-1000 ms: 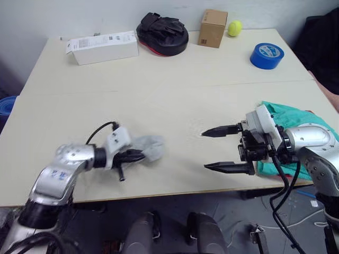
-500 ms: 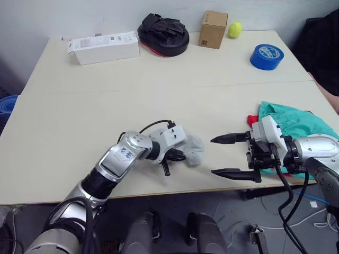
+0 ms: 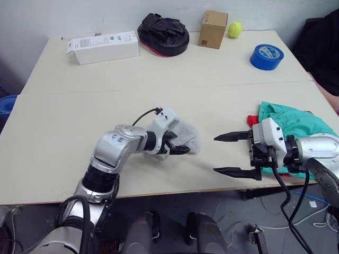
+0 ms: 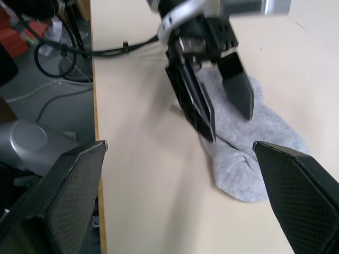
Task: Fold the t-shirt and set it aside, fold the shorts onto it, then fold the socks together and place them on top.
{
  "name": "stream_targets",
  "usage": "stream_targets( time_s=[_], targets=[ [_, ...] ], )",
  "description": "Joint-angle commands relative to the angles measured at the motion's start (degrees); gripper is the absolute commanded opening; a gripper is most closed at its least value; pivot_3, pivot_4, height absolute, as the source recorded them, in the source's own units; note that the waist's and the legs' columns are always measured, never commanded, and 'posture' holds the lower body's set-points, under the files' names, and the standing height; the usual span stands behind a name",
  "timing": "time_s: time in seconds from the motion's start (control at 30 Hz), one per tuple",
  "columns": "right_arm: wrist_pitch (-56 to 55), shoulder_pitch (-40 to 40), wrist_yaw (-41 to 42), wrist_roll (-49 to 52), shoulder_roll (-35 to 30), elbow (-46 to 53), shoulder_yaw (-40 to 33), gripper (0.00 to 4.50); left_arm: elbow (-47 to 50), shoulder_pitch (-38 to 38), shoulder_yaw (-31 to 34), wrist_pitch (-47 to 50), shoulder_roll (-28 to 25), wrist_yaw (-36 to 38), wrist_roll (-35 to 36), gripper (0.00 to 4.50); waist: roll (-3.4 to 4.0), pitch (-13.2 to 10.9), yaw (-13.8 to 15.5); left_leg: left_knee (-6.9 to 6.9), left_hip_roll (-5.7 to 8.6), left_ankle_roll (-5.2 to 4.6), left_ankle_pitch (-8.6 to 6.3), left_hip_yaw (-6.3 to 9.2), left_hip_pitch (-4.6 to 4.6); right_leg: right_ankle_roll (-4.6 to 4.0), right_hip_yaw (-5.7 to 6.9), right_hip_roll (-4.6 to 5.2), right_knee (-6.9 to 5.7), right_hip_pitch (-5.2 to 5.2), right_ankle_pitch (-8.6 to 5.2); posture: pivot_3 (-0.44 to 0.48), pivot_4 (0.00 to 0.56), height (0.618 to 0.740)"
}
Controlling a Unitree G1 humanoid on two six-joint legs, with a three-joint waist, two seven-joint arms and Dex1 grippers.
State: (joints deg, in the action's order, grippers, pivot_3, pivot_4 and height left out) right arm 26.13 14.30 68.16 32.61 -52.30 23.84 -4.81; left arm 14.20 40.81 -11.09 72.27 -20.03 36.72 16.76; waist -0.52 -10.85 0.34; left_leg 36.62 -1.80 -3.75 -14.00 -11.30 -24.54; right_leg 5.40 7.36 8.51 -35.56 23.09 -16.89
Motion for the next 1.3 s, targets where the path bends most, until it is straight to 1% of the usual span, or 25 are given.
stream_targets(
  time_s=[0.03, 0.1, 0.23, 0.27, 0.33, 0.4, 0.47, 0.5, 0.57, 0.67, 0.8, 0.93, 1.03, 1.17, 1.3],
  targets=[
    [-2.35, 0.49, 0.47, -1.15, -0.11, -0.65, -0.07, 4.50, 4.30, 1.75, 2.62, 1.84, -1.27, 0.46, 3.08, 4.48, 0.00, 0.00, -0.03, 0.00, 0.00, 0.01, 0.00, 0.00, 0.00, 0.00, 0.00, 0.00, 0.00, 0.00, 0.00, 0.000, 0.150, 0.740],
    [-3.39, 1.15, 0.40, -2.23, 0.22, -1.31, 0.56, 4.50, 4.81, 1.58, 2.48, 1.10, -3.43, 0.88, 3.35, 4.48, -0.01, 0.00, 0.03, 0.00, 0.01, 0.01, 0.00, 0.00, 0.00, 0.01, 0.01, 0.01, 0.01, -0.02, 0.00, 0.000, 0.150, 0.740],
    [-6.12, 2.95, 0.76, -4.56, 0.63, -3.21, 2.32, 4.50, 6.23, -0.75, -6.01, -15.80, -16.99, 7.52, -3.22, 4.48, -0.06, -0.03, -0.57, -0.14, 0.02, 0.18, 0.04, -0.07, 0.02, -0.03, -0.05, -0.03, 0.01, 0.08, -0.02, 0.000, 0.150, 0.740],
    [-6.34, 3.23, 1.12, -4.53, 0.64, -3.52, 2.52, 4.50, 6.41, -1.56, -7.53, -20.17, -19.66, 9.38, -4.52, 4.48, -0.06, -0.04, -0.62, -0.27, 0.03, 0.22, 0.06, -0.14, 0.03, -0.05, -0.12, -0.03, 0.00, 0.16, -0.02, 0.000, 0.150, 0.740],
    [-6.79, 3.94, 2.04, -4.50, 0.69, -3.93, 3.02, 4.50, 7.16, -3.70, -9.53, -27.92, -24.44, 13.03, -6.73, 4.48, -0.06, -0.04, -0.57, -0.45, 0.04, 0.29, 0.10, -0.25, 0.03, -0.09, -0.19, -0.03, -0.01, 0.33, -0.05, 0.000, 0.150, 0.740],
    [-7.31, 4.43, 2.61, -4.74, 0.80, -4.16, 3.35, 4.50, 8.17, -5.84, -10.75, -32.71, -27.33, 15.13, -8.39, 4.48, -0.06, -0.04, -0.54, -0.49, 0.02, 0.32, 0.09, -0.24, 0.00, -0.10, -0.18, -0.02, -0.04, 0.46, -0.05, 0.000, 0.150, 0.740],
    [-8.72, 4.83, 3.08, -5.75, 0.89, -4.35, 4.10, 4.50, 10.47, -8.18, -11.03, -32.10, -28.24, 16.41, -7.45, 4.48, -0.07, -0.04, -0.47, -0.51, 0.01, 0.37, 0.06, -0.24, 0.00, -0.11, -0.17, -0.02, -0.06, 0.47, -0.06, 0.000, 0.150, 0.740],
    [-9.92, 4.96, 3.31, -6.74, 0.98, -4.76, 4.77, 4.50, 11.66, -9.02, -10.87, -31.13, -27.87, 16.60, -6.61, 4.48, -0.07, -0.04, -0.33, -0.50, 0.01, 0.36, 0.05, -0.23, -0.03, -0.11, -0.16, -0.02, -0.05, 0.47, -0.06, 0.000, 0.150, 0.740],
    [-12.51, 5.43, 3.11, -9.20, 1.50, -6.16, 6.11, 4.50, 13.17, -9.78, -10.36, -28.85, -26.37, 15.90, -5.62, 4.48, -0.08, -0.05, -0.27, -0.45, 0.02, 0.32, 0.03, -0.20, -0.08, -0.11, -0.15, 0.00, -0.02, 0.46, -0.06, 0.000, 0.150, 0.740],
    [-16.53, 7.44, 1.72, -14.36, 2.79, -10.29, 8.76, 4.50, 12.97, -9.86, -10.68, -28.36, -24.27, 13.70, -7.14, 4.48, -0.11, -0.06, -0.44, -0.22, 0.01, 0.25, 0.04, -0.21, -0.22, -0.09, -0.13, -0.01, 0.02, 0.45, -0.05, 0.000, 0.150, 0.740],
    [-23.76, 14.06, -0.91, -22.87, 5.62, -20.08, 12.86, 4.50, 12.18, -10.35, -11.72, -28.19, -22.51, 12.56, -8.18, 4.48, -0.11, -0.07, -0.71, -0.10, 0.01, 0.21, 0.06, -0.21, -0.22, -0.05, -0.16, 0.01, -0.04, 0.44, 0.00, 0.000, 0.150, 0.740],
    [-35.94, 22.94, -3.84, -33.07, 8.53, -33.22, 17.74, 4.50, 9.08, -9.93, -13.15, -28.70, -21.26, 10.60, -11.23, 4.48, -0.11, -0.07, -1.24, -0.11, 0.00, 0.19, 0.12, -0.21, -0.24, -0.10, -0.12, -0.04, -0.20, 0.52, -0.03, 0.000, 0.150, 0.740],
    [-42.30, 28.96, -5.58, -37.42, 11.81, -42.24, 20.58, 4.50, 7.41, -9.75, -12.99, -29.24, -19.88, 10.00, -12.10, 3.86, -0.11, -0.07, -1.80, -0.08, -0.02, -0.06, 0.30, -0.16, -0.27, -0.10, -0.01, -0.07, -0.36, 0.54, -0.03, 0.000, 0.150, 0.740],
    [-51.82, 33.79, -7.77, -42.19, 14.63, -51.56, 23.43, 4.50, 6.65, -9.73, -12.88, -29.37, -19.03, 10.22, -12.63, 2.57, -0.11, -0.07, -2.00, 0.15, -0.08, -0.08, 0.33, -0.16, -0.30, -0.07, 0.04, -0.17, -0.47, 0.52, -0.05, 0.000, 0.150, 0.740],
    [-58.94, 36.64, -10.42, -45.77, 16.84, -58.11, 25.26, 4.50, 6.78, -10.04, -12.56, -29.10, -18.41, 10.28, -12.87, 1.26, -0.10, -0.07, -2.08, 0.35, -0.13, -0.08, 0.32, -0.16, -0.36, -0.04, 0.03, -0.22, -0.51, 0.50, -0.07, 0.000, 0.150, 0.740]
  ],
)
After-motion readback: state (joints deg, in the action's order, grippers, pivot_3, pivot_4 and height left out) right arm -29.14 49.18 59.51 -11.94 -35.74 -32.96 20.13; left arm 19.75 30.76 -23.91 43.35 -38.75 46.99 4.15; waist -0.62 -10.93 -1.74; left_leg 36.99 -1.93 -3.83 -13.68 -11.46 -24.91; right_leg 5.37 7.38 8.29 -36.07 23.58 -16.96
